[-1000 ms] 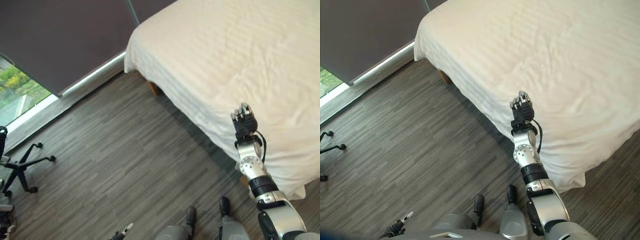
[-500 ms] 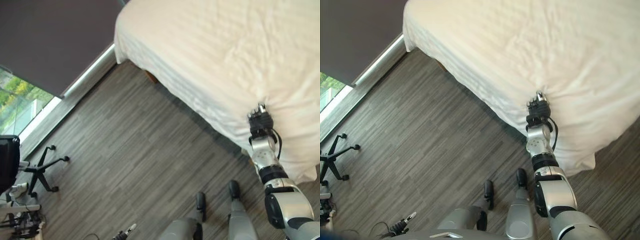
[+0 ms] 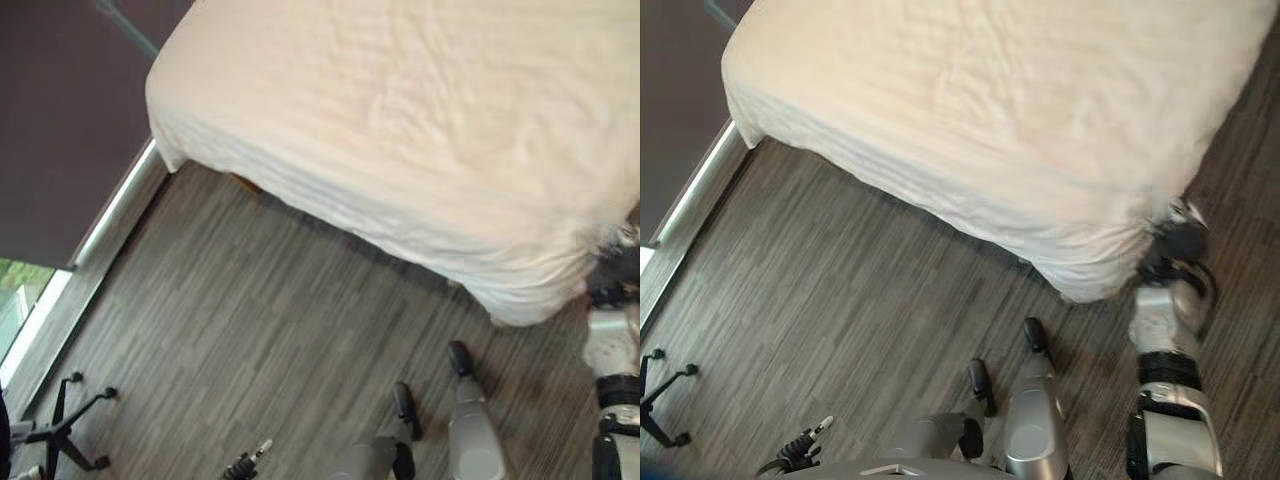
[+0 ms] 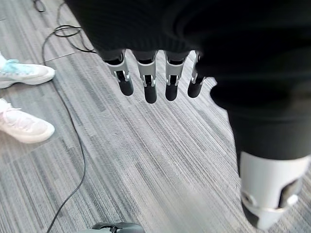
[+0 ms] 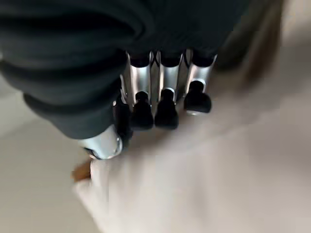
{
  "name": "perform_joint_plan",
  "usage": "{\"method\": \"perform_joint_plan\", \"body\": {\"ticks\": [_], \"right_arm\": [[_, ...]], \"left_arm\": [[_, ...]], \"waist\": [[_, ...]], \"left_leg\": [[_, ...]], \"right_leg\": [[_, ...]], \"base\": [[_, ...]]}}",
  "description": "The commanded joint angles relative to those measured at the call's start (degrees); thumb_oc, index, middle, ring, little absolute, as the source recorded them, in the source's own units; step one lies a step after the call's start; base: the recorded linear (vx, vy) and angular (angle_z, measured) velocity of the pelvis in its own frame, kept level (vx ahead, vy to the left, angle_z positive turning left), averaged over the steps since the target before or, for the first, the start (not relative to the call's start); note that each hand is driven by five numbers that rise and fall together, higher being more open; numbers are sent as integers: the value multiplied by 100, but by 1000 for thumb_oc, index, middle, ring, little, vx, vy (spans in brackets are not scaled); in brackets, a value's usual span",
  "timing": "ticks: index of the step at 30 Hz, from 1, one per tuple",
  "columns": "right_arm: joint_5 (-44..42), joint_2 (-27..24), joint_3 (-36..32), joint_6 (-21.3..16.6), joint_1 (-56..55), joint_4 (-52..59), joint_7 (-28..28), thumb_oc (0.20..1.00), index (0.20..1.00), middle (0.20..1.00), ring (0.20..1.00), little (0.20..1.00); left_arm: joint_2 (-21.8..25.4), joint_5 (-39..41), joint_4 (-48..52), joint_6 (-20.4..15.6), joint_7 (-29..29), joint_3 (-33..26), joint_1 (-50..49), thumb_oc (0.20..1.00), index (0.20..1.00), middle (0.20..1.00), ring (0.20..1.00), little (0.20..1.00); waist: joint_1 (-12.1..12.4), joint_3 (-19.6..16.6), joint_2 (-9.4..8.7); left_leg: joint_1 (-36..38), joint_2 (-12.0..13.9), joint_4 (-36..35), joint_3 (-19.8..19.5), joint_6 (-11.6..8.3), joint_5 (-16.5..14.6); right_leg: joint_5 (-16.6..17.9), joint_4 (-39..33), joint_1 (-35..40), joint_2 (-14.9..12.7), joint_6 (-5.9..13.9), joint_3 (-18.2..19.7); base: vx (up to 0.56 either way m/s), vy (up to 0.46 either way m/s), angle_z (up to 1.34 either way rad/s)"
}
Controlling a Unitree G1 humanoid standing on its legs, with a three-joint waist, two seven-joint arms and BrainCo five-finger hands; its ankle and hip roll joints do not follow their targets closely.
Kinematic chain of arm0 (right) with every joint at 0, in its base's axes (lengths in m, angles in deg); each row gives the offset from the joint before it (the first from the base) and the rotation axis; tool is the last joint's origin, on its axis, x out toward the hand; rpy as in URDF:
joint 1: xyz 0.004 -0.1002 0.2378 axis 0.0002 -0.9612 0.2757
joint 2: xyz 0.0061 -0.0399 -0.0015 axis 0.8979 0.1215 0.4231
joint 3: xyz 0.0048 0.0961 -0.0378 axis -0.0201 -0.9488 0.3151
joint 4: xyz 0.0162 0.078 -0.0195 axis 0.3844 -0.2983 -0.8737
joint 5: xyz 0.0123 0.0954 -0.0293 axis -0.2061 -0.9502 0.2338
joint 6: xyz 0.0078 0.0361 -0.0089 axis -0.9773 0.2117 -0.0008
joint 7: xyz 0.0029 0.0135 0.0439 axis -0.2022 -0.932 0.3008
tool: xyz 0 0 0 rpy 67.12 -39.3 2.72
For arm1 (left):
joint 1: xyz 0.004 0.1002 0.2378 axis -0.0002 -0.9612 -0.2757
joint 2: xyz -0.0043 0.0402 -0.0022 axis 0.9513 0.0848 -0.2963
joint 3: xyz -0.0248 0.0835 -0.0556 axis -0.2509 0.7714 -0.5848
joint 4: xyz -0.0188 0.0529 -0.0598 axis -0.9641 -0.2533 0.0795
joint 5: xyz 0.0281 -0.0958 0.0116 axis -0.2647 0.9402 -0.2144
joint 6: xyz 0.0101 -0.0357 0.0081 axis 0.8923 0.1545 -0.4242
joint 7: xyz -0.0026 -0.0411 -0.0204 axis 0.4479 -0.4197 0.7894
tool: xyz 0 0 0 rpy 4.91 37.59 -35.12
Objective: Making the bed.
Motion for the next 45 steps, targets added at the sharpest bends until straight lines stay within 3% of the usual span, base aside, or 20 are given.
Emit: {"method": "perform_joint_plan", "body": {"ticks": [1,3,5,7,12,13,15,16,17,18,19,22,26,30,32,37,39,42,44,45], "right_arm": [[379,-298,37,90,-342,-92,-13,200,200,200,200,200],[841,-620,-34,241,-596,-299,-67,200,200,200,200,200],[844,-623,-28,240,-584,-310,-64,1000,1000,1000,1000,1000],[1355,-555,27,350,-1051,340,-34,1000,1000,1000,1000,1000],[1893,99,42,434,-1866,1674,133,1000,1000,1000,1000,1000],[2532,600,456,636,-2293,2613,201,1000,1000,1000,1000,1000],[2827,891,801,679,-2271,2467,247,1000,1000,1000,1000,1000],[3343,1071,1298,930,-2193,2426,142,1000,1000,1000,1000,1000],[3485,1073,1072,874,-2284,2695,107,1000,1000,1000,1000,1000],[3488,1081,1084,880,-2295,2706,106,1000,1000,1000,1000,1000],[4228,1305,1458,774,-2509,2687,-168,1000,1000,1000,1000,1000],[4895,1285,1566,656,-2670,2817,-317,1000,1000,1000,1000,1000],[5133,1248,1687,728,-2672,2783,-290,1000,1000,1000,1000,1000],[5316,1184,1742,848,-2606,2770,-248,1000,1000,1000,1000,1000],[5399,1173,1817,886,-2527,2813,-257,1000,1000,1000,1000,1000],[5405,1068,1862,890,-2507,3219,-218,1000,1000,1000,1000,1000],[5323,1070,1896,864,-2527,3270,-237,1000,1000,1000,1000,1000],[5370,1015,2020,863,-2452,3228,-319,1000,1000,1000,1000,1000],[5260,1089,2224,888,-2351,3000,-327,1000,1000,1000,1000,1000],[5155,1138,2254,886,-2351,2935,-314,1000,1000,1000,1000,1000]], "left_arm": [[293,102,-364,-6,-56,-91,23,1000,1000,1000,1000,1000],[452,180,-410,51,-80,-300,-6,1000,1000,1000,1000,1000],[451,180,-410,53,-82,-304,-6,1000,1000,1000,1000,1000],[704,358,-33,-3,-90,-586,-28,1000,1000,1000,1000,1000],[899,476,1204,-182,-101,-696,-112,1000,1000,1000,1000,1000],[1006,42,2388,-242,322,-158,950,1000,1000,1000,1000,1000],[1239,-323,2663,-276,481,25,1682,1000,1000,1000,1000,1000],[991,-2269,2602,712,1001,1007,2568,1000,1000,1000,1000,1000],[1167,-2230,3257,121,796,718,1886,1000,1000,1000,1000,1000],[1176,-2232,3278,128,793,706,1858,1000,1000,1000,1000,1000],[840,-1298,4765,-650,551,732,1166,1000,1000,1000,1000,1000],[946,-2423,4781,-278,837,694,662,1000,1000,1000,1000,1000],[910,-2328,4995,-324,805,679,280,1000,1000,1000,1000,1000],[867,-2055,5222,-283,721,458,-75,1000,1000,1000,1000,1000],[807,-1949,5208,-245,704,309,-207,1000,1000,1000,1000,1000],[528,-1768,5136,-221,789,185,-323,1000,1000,1000,1000,1000],[408,-1615,5155,-260,858,205,-295,1000,1000,1000,1000,1000],[292,-1411,5151,-346,1013,215,-214,1000,1000,1000,1000,1000],[158,-1261,5273,-430,1193,221,-248,1000,1000,1000,1000,1000],[158,-1259,5347,-445,1195,252,-257,1000,1000,1000,1000,1000]], "waist": [[-217,-373,-336],[-244,-471,-503],[-238,-458,-508],[-247,-575,-811],[-274,-648,-1138],[-528,-587,-1385],[-639,-513,-1580],[-727,-416,-1708],[-571,-333,-1762],[-572,-363,-1779],[-163,-164,-1920],[318,-144,-1856],[465,-411,-1841],[731,-722,-1879],[877,-823,-1922],[783,-677,-1792],[791,-530,-1777],[929,-390,-1731],[1153,-376,-1774],[1196,-411,-1772]], "left_leg": [[207,213,73,-162,-116,-177],[327,254,73,-98,-124,-222],[343,255,73,-85,-125,-227],[605,314,73,70,-117,-322],[938,303,73,180,-34,-435],[1058,294,73,332,-1,-476],[1109,261,73,458,69,-498],[1168,275,73,632,97,-508],[1156,267,73,626,130,-474],[1129,256,73,635,127,-452],[1088,335,73,643,185,-333],[1064,604,73,1089,229,-172],[1090,699,73,1497,251,-226],[968,788,77,1924,198,-70],[844,876,108,2141,96,90],[874,1250,424,2284,-279,473],[760,1355,859,2069,-369,460],[522,1202,1245,1107,-314,396],[545,407,1282,-350,-102,-245],[556,187,1286,-660,-35,-351]], "right_leg": [[-605,106,145,-343,71,25],[-587,95,215,-278,94,56],[-586,95,225,-275,94,69],[-485,92,354,-184,166,198],[-349,92,525,-140,259,291],[-230,140,505,-125,356,352],[-68,198,408,-120,509,364],[4,275,314,-98,615,324],[20,301,296,-101,618,235],[38,302,265,-108,614,249],[-250,727,273,-243,489,-426],[-965,1565,618,-627,145,-1773],[-1426,2042,1298,-950,205,-1802],[-1269,1723,1997,-1166,407,-2046],[-1313,1145,2342,-1053,495,-2346],[-1453,138,2721,-481,232,-2150],[-1523,110,2768,-380,124,-2025],[-1452,107,2600,-286,-11,-1847],[-1347,121,2457,-219,-28,-1418],[-1304,111,2390,-169,-43,-1274]], "base": [[-9,-7,-26],[-21,-13,-29],[-15,10,-16],[-33,65,-22],[-47,91,-24],[-144,96,-25],[-178,142,-3],[-175,101,-30],[-135,39,-64],[-302,-64,-129],[-315,-83,-135],[-313,-17,-117],[-134,16,-95],[-140,-98,-91],[-165,-223,-135],[-137,-317,-69],[-129,-229,-48],[-179,-156,-62],[-11,-194,-108],[35,-172,-121]]}}
